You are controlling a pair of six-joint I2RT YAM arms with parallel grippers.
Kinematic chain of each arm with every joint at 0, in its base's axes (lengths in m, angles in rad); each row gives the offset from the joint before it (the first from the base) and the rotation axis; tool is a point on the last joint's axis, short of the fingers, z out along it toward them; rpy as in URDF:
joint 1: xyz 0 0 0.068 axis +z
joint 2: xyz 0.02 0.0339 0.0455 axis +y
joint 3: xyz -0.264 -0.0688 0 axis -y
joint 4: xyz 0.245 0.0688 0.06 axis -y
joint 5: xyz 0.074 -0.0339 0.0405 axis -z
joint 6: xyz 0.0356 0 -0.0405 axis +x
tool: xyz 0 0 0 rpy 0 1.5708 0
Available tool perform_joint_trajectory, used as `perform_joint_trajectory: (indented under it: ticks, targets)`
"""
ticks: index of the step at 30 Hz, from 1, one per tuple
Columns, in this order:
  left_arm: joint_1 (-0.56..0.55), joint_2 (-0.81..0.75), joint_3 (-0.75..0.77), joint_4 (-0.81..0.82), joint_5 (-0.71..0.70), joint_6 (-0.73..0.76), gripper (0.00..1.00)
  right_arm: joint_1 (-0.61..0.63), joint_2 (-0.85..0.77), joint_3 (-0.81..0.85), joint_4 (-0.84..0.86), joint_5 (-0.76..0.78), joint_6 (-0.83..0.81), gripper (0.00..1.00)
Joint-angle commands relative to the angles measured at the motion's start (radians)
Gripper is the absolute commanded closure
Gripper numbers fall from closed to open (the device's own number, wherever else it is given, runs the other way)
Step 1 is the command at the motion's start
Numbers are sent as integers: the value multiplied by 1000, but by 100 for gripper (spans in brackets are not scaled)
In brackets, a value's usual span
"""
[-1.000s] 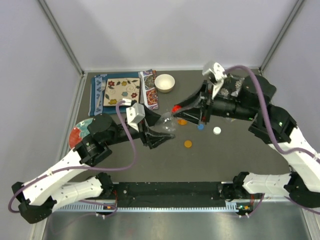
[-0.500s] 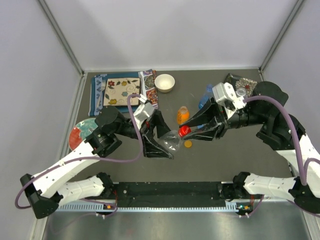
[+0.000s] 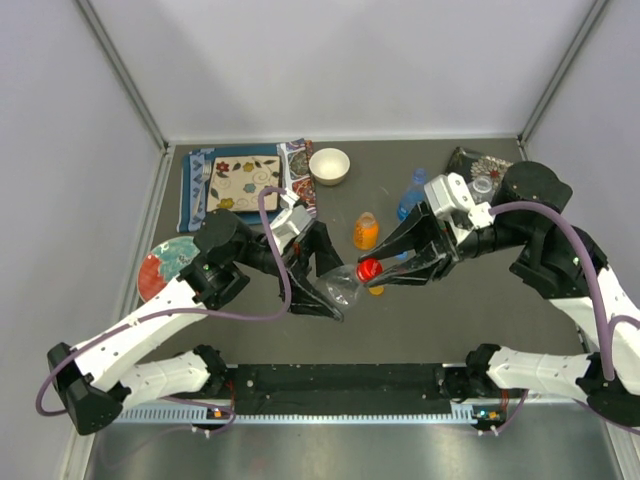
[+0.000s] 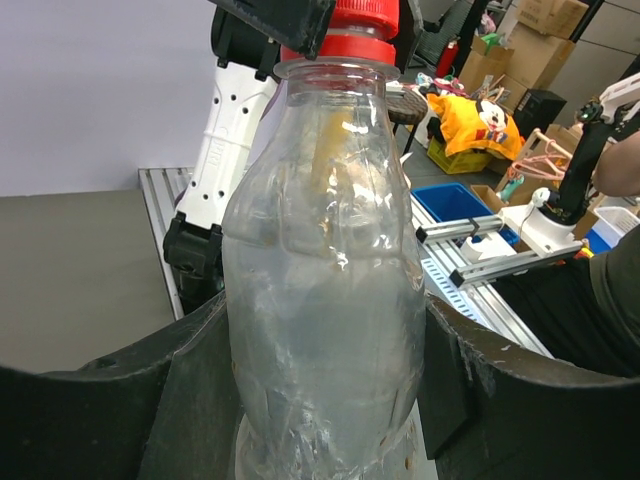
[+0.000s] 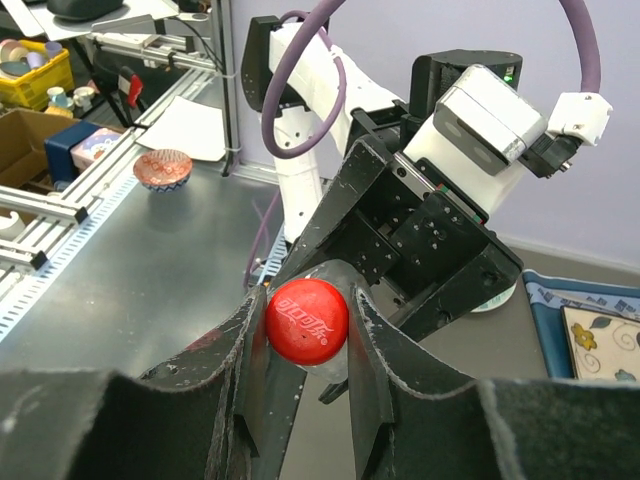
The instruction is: Unscrew the bottle caps
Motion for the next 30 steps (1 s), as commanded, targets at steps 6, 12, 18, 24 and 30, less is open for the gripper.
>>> perform_joint_trajectory:
  ticks: [6, 12, 18, 24, 30]
  targets:
    - [80, 3, -29, -34, -58, 21, 59, 13, -33, 17, -30, -128, 48, 100]
    - [82, 3, 0, -116, -95, 87, 59, 15, -1, -4, -34, 13, 60, 84]
    - [80, -1, 11, -157, -115, 119, 58, 13, -1, 0, -31, 68, 61, 64]
    - [80, 7, 12, -155, -126, 122, 57, 13, -1, -4, -31, 101, 66, 50]
    - [80, 10, 14, -152, -136, 124, 57, 13, -2, -1, -27, 166, 74, 30]
